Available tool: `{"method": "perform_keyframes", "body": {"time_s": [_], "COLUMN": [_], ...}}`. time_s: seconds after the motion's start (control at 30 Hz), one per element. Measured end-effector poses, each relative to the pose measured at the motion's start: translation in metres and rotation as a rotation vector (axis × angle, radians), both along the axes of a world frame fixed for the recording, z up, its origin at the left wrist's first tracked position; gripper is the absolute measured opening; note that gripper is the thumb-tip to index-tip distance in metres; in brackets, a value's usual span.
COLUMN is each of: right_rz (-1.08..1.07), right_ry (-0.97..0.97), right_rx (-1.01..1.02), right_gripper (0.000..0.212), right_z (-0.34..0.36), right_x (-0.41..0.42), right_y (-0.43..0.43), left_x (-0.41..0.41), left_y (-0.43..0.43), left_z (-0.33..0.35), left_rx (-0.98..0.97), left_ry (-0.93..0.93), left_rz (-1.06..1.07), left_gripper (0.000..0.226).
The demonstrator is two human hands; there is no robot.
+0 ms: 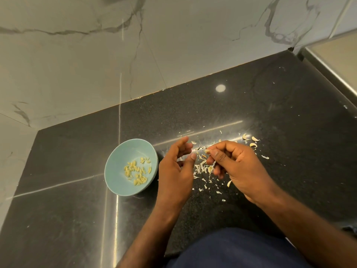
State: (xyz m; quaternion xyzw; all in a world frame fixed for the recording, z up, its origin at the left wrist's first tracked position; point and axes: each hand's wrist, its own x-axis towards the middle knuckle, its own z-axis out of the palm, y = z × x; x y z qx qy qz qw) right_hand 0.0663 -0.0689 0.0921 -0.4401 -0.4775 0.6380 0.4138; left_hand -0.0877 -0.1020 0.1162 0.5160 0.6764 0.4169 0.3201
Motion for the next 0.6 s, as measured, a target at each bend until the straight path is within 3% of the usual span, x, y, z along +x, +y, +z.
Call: {"method": "perform_keyframes", "body": {"time_s": [0.1,0.17,0.27,0.43,0.6], "right_rz": [-0.001,-0.003,-0.004,-0.012,-0.002], "right_ry": [-0.022,-0.044,-0.085,-0.132,-0.146], "right_rx": [0.007,0.019,0.041,0.083,0.144], "right_gripper": [0.012,0.012,0.010,0.009,0.007], "right_z": [-0.0008,-0.0005,0.0009,0.0037,0.0064], "right_x": [0.0011,0.0015,0.0014,0.0021,0.0021], "right_y": [-0.0002,-0.0001,0.0002,0.0002,-0.0030], "left_x": [0.0025,0.0042,0.0065,0.0078,0.0063], "left_y": [-0.0001,-0.0016,-0.0015,-0.0046,-0.0034], "left_z": [0.0024,0.0013,0.0032,0.0076,0.0037], "left_rx": [0.019,0.046,0.024,0.008,0.020], "left_ry": [-0.003,0.008,0.016,-0.103,-0.095], "left_rz": [0.038,0.084,0.046,-0.102,-0.080], "left_gripper": [0.010,0.027,0.012,0.021,0.011]}}
